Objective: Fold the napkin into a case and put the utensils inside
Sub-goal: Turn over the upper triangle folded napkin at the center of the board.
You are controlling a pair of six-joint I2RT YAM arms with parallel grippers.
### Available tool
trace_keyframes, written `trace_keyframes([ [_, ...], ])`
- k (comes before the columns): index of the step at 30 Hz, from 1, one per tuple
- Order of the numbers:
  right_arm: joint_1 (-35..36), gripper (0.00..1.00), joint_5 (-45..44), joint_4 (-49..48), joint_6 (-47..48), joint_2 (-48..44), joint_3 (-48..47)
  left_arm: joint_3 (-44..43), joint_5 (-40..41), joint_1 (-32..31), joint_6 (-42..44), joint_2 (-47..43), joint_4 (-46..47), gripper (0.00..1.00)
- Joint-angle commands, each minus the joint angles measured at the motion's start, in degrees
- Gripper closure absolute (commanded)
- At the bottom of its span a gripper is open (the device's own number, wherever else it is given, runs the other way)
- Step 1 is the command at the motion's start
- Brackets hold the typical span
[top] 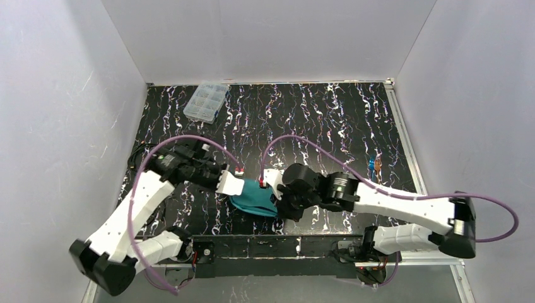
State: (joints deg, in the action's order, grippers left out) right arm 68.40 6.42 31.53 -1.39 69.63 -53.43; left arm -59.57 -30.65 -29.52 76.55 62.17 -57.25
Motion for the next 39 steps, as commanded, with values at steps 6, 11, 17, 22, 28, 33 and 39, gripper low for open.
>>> trace_keyframes([
  [6, 7.11, 0.99, 1.66, 11.92, -17.92, -5.89, -16.97, -16.28, -6.13, -0.57, -12.16, -5.67, -26.12, 1.00],
  [11, 0.56, 0.99, -3.39, 11.50, -12.99, -4.80, -11.80, -10.94, -1.69, -0.61, -19.15, -2.21, -16.66, 1.00],
  [17, -16.43, 0.99, -1.67, 2.92, -7.54, -0.75, -4.49, -8.05, 12.90, 0.31, -26.04, 11.57, 2.18, 1.00],
  [22, -24.67, 0.99, -0.72, -3.66, -3.43, 8.54, -4.84, -15.30, 18.56, 0.66, -30.14, 26.20, 11.17, 1.00],
  [28, -32.57, 0.99, 0.88, -9.91, -1.18, 17.33, -5.49, -23.63, 27.77, 0.61, -35.21, 40.46, 19.29, 1.00],
  [33, -36.66, 0.99, 3.04, -12.08, 0.44, 23.82, -8.44, -26.93, 34.79, 0.62, -38.23, 46.86, 25.02, 1.00],
  [39, -38.78, 0.99, 1.67, -12.84, 2.67, 30.56, -13.78, -34.51, 35.79, 0.66, -41.23, 54.09, 25.73, 1.00],
])
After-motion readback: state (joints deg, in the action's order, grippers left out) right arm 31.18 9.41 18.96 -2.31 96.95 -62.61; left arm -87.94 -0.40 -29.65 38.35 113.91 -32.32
